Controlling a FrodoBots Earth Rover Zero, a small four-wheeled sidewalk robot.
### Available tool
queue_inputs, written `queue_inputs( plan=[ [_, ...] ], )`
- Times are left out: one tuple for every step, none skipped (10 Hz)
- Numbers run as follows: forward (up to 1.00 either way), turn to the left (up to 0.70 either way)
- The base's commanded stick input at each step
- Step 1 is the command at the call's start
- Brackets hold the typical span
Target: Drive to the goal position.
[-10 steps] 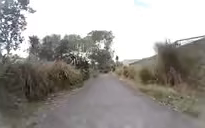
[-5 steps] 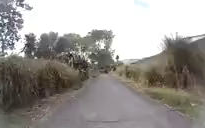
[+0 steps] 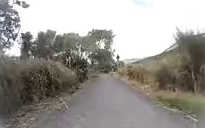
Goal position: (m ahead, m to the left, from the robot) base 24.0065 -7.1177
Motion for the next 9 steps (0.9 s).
queue_inputs(
  plan=[
    [1.0,0.0],
    [1.0,0.0],
    [1.0,0.0],
    [1.0,0.0],
    [1.0,0.0],
    [1.0,0.0],
    [1.0,0.0],
    [1.0,0.0],
    [1.0,0.0]
  ],
)
